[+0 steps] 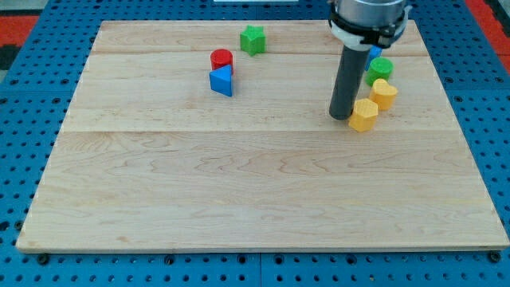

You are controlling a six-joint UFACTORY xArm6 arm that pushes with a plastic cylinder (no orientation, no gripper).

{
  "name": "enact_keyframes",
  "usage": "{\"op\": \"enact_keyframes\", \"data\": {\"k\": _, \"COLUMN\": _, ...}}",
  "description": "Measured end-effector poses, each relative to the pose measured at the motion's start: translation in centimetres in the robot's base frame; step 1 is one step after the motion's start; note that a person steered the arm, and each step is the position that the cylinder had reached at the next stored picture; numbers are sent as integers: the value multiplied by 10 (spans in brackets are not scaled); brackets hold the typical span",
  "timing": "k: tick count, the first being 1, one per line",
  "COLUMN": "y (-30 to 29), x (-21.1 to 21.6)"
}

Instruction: Place your arm at the left center of the board

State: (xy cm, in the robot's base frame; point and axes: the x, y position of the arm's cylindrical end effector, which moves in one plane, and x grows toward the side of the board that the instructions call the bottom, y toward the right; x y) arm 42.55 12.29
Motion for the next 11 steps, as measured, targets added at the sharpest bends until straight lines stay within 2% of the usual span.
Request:
{"op": "enact_keyframes", "data": {"k": 3, "y": 41, "x": 30}}
{"op": "enact_keyframes", "data": {"k": 4, "y": 18, "x": 56}}
{"op": "enact_keyframes", "data": {"k": 5, "y": -88, "x": 54}}
{"op": "enact_keyframes", "data": {"k": 6, "y": -166, "x": 35}}
{"op": "enact_keyframes", "data": {"k": 8, "y": -329, "x": 25}}
{"op": "enact_keyframes", "data": {"k": 11, "y": -337, "x": 17}}
